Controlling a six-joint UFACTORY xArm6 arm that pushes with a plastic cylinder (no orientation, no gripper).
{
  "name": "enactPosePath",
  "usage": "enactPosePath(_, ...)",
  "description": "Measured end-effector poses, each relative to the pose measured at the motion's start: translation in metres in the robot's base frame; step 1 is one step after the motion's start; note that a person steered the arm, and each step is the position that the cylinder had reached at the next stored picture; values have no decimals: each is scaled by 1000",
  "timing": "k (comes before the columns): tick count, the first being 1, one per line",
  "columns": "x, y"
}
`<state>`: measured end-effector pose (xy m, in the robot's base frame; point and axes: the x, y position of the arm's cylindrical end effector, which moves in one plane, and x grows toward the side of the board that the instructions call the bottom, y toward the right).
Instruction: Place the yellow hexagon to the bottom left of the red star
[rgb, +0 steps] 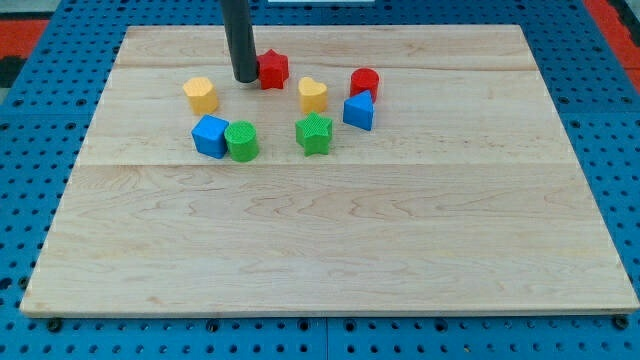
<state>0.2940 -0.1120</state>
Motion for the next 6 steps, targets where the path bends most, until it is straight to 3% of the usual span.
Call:
enactPosePath(1,-20,-79)
enactPosePath(2,11,-84)
enactPosePath(3,38,-78)
enactPosePath(4,38,-12)
enactPosePath(5,41,-69)
enactPosePath(6,85,-144)
